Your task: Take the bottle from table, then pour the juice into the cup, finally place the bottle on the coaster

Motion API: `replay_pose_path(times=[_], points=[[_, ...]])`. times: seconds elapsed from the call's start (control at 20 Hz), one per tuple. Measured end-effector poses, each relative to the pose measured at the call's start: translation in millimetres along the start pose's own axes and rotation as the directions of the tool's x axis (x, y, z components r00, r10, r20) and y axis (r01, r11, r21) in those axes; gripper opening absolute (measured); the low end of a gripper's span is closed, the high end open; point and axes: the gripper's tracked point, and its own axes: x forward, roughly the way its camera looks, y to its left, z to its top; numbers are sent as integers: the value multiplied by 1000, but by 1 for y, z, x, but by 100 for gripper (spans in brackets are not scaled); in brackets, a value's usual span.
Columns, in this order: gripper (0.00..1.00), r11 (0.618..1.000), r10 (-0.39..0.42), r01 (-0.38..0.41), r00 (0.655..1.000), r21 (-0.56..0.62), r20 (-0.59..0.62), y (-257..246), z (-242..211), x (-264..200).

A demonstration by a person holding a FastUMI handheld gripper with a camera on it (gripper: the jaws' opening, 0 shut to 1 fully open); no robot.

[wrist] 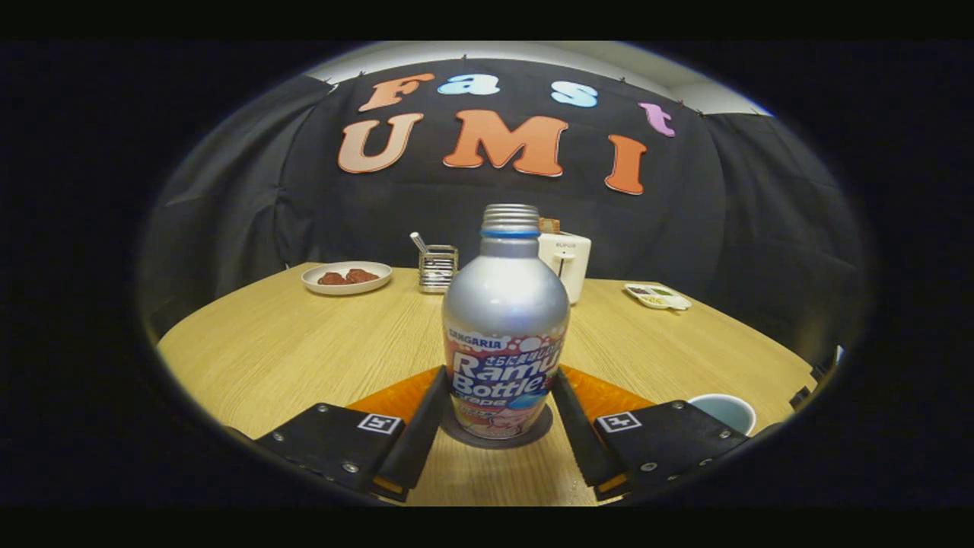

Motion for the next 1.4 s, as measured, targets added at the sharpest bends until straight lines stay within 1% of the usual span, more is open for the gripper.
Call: replay_pose_path(times=[0.15,0.25,0.3,0.45,0.55,0.7,0.9,1.15,1.3,1.4], points=[[81,1000,-18,18,1000,1,-23,-4,-8,-5],[87,1000,-6,6,1000,20,-3,-2,-3,-9],[93,1000,-3,3,1000,26,8,-1,0,-13],[98,999,2,-4,999,48,48,-3,14,-32],[97,998,8,-13,996,53,90,-6,27,-49],[97,997,45,-52,990,53,134,-7,39,-75],[97,997,26,-40,979,65,201,-34,56,-116],[97,986,8,-57,955,157,295,-57,87,-172],[97,984,-1,-58,942,166,335,-67,102,-202],[97,984,15,-77,932,158,362,-64,110,-219]])
